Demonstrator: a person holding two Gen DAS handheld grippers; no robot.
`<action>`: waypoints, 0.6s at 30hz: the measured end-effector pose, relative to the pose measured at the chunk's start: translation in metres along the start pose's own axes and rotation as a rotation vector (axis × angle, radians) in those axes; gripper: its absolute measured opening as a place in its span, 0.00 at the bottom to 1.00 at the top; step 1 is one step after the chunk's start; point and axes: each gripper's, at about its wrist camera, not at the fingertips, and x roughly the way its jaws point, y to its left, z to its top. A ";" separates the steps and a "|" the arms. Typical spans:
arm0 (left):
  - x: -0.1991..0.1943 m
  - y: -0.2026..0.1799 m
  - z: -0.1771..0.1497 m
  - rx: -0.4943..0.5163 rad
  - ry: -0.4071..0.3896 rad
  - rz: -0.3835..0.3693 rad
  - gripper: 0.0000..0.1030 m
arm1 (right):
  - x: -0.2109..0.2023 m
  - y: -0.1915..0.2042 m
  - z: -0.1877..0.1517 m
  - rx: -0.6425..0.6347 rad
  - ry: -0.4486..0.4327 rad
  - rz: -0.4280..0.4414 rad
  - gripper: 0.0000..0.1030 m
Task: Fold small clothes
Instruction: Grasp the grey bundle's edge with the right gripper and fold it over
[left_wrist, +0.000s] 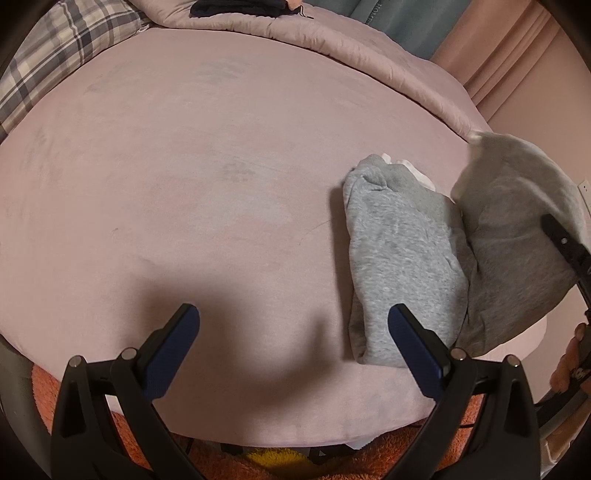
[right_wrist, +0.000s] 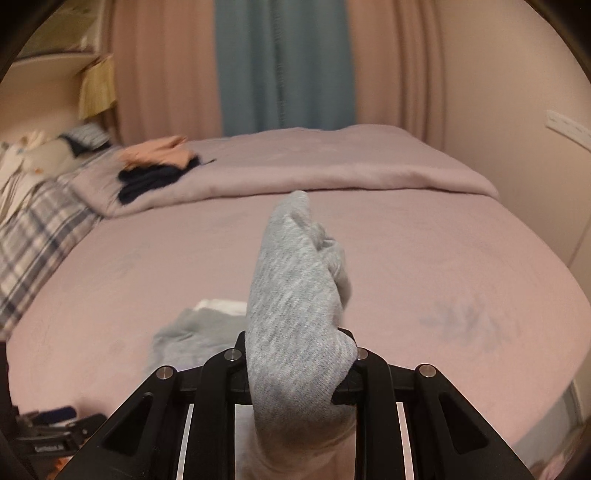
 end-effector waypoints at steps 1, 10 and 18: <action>0.000 0.001 0.000 -0.004 0.000 0.001 0.99 | 0.004 0.005 -0.001 -0.019 0.007 0.004 0.24; 0.000 0.007 0.002 -0.023 0.007 0.002 0.99 | 0.028 0.053 -0.020 -0.165 0.115 0.095 0.24; -0.001 0.009 0.005 -0.022 0.007 -0.004 0.99 | 0.023 0.070 -0.023 -0.195 0.157 0.198 0.24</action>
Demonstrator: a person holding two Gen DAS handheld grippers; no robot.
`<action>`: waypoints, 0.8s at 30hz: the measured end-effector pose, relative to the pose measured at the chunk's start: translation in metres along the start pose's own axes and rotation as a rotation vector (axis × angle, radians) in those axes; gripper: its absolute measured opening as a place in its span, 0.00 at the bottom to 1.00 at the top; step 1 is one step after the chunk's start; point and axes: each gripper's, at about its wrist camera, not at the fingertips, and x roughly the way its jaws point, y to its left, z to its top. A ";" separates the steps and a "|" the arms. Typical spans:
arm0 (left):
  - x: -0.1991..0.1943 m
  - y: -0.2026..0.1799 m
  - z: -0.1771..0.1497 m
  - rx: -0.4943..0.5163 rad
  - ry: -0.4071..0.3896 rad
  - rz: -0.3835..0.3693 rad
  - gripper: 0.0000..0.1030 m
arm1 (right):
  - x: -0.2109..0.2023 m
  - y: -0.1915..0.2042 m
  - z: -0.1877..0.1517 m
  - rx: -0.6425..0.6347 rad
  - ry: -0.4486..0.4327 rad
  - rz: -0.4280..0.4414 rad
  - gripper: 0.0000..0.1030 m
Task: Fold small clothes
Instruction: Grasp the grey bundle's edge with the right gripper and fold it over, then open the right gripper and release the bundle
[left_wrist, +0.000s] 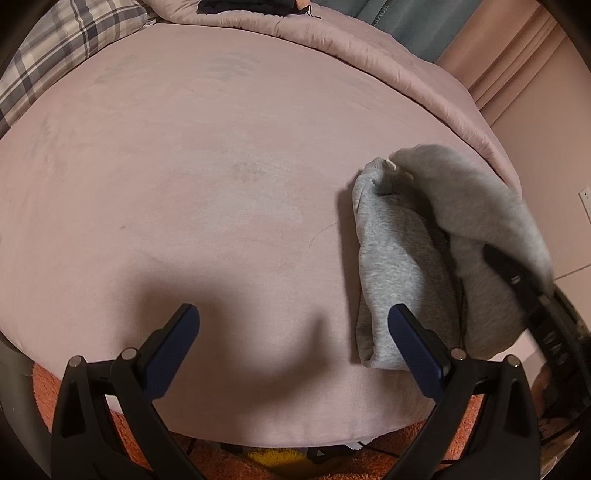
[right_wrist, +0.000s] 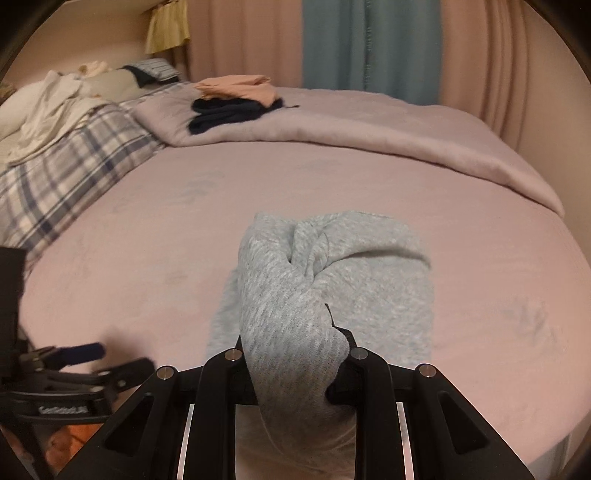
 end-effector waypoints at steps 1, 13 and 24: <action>0.001 0.000 0.001 -0.001 0.002 0.000 0.99 | 0.003 0.003 -0.001 -0.012 0.009 0.001 0.24; 0.002 0.002 -0.001 0.001 0.024 0.000 0.99 | 0.043 0.017 -0.029 0.041 0.179 0.120 0.24; -0.018 -0.002 0.019 -0.012 -0.035 -0.099 0.99 | 0.009 0.000 -0.019 0.085 0.154 0.247 0.67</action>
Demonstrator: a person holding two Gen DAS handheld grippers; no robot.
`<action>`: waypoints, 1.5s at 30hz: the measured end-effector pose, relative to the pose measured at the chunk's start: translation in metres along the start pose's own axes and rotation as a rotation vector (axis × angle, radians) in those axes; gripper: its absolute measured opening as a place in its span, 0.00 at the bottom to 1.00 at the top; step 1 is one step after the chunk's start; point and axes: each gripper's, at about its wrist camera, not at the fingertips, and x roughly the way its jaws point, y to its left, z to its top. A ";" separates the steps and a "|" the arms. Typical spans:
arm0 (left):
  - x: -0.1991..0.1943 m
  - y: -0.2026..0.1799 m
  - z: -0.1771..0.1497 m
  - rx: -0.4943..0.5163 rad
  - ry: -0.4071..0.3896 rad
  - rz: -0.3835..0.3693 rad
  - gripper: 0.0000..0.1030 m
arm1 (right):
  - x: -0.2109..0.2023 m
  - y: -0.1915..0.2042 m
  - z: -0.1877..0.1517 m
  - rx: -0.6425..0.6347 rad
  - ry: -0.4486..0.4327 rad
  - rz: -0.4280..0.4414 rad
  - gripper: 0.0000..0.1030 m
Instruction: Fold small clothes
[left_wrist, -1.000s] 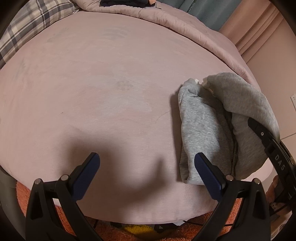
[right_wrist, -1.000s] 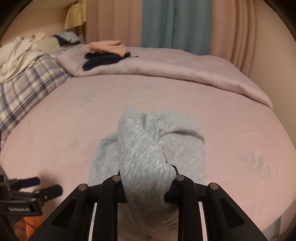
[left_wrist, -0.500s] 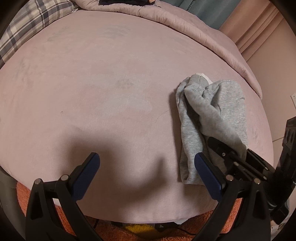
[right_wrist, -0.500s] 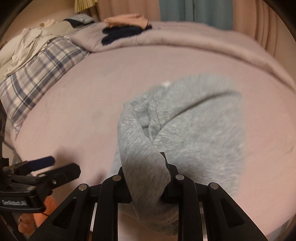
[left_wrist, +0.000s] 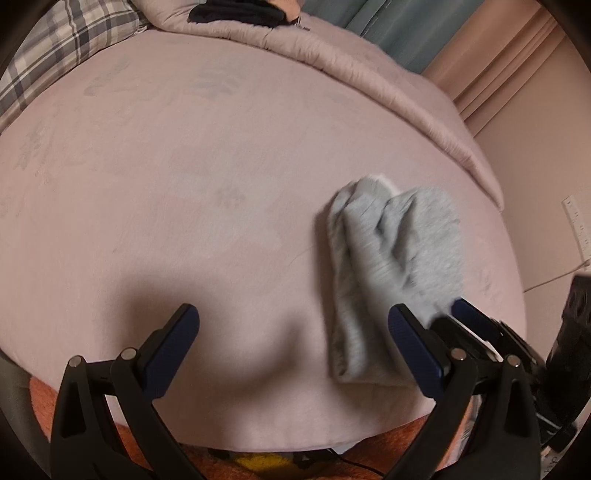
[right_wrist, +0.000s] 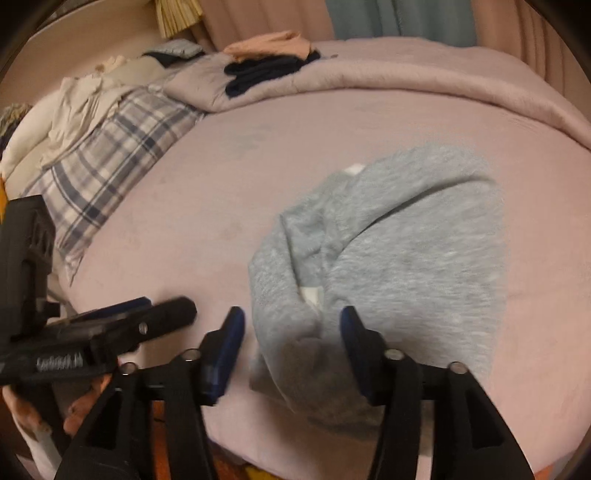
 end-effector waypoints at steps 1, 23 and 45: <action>-0.001 -0.002 0.003 -0.002 -0.006 -0.020 0.99 | -0.008 -0.001 0.000 0.001 -0.022 -0.016 0.71; 0.124 -0.056 -0.008 0.013 0.290 -0.258 1.00 | 0.028 -0.114 -0.015 0.400 0.033 0.028 0.84; 0.051 -0.082 0.015 0.130 -0.012 -0.327 0.52 | 0.016 -0.068 0.042 0.268 -0.087 0.146 0.38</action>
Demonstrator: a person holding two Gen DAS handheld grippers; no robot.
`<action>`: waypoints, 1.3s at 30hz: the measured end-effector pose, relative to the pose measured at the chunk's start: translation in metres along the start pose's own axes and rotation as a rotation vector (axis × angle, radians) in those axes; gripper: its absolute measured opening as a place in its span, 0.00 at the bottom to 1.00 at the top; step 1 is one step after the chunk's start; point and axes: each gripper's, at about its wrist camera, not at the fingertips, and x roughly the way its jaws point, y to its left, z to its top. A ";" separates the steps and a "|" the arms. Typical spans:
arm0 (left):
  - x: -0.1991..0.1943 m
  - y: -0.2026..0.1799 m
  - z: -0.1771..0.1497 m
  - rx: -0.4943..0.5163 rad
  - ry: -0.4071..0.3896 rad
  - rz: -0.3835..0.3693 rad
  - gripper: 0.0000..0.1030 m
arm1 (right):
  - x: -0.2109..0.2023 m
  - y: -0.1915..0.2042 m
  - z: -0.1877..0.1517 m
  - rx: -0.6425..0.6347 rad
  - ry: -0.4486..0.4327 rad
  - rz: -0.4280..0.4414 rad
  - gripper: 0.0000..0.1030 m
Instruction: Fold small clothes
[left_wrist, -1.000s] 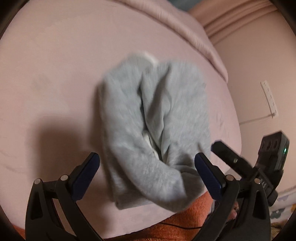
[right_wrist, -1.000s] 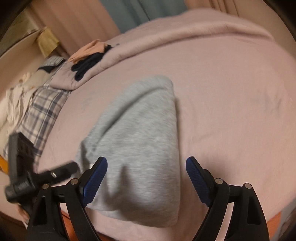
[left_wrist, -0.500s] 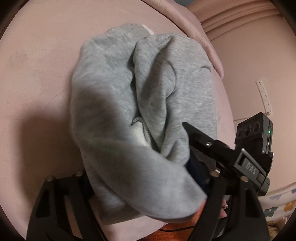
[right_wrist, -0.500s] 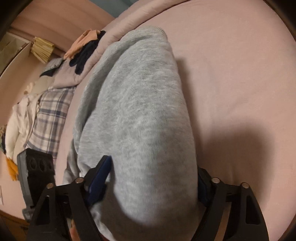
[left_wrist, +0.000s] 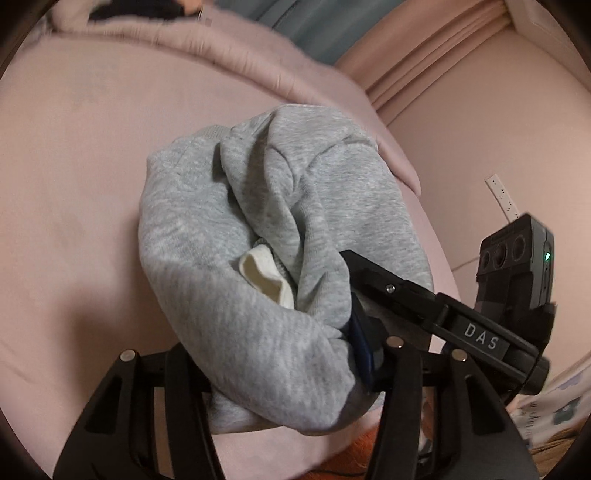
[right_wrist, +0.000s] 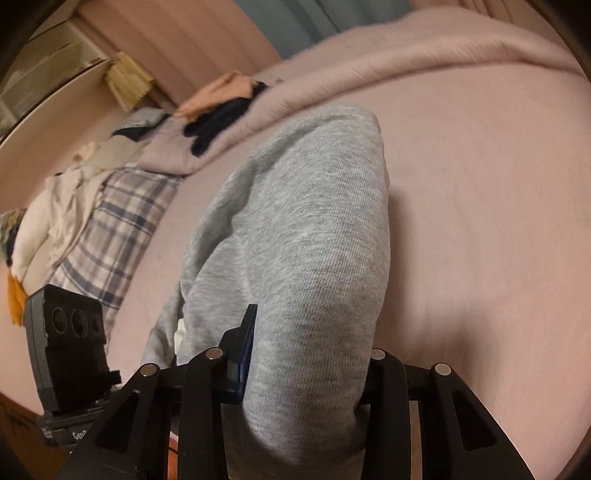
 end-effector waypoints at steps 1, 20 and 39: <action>-0.003 0.000 0.003 0.012 -0.019 0.012 0.52 | 0.000 0.002 0.003 -0.012 -0.008 0.003 0.38; 0.048 0.039 0.010 -0.040 0.074 0.128 0.60 | 0.070 -0.020 0.010 0.008 0.122 -0.058 0.41; -0.085 -0.016 0.006 0.183 -0.191 0.379 1.00 | -0.053 0.021 0.007 -0.128 -0.160 -0.296 0.89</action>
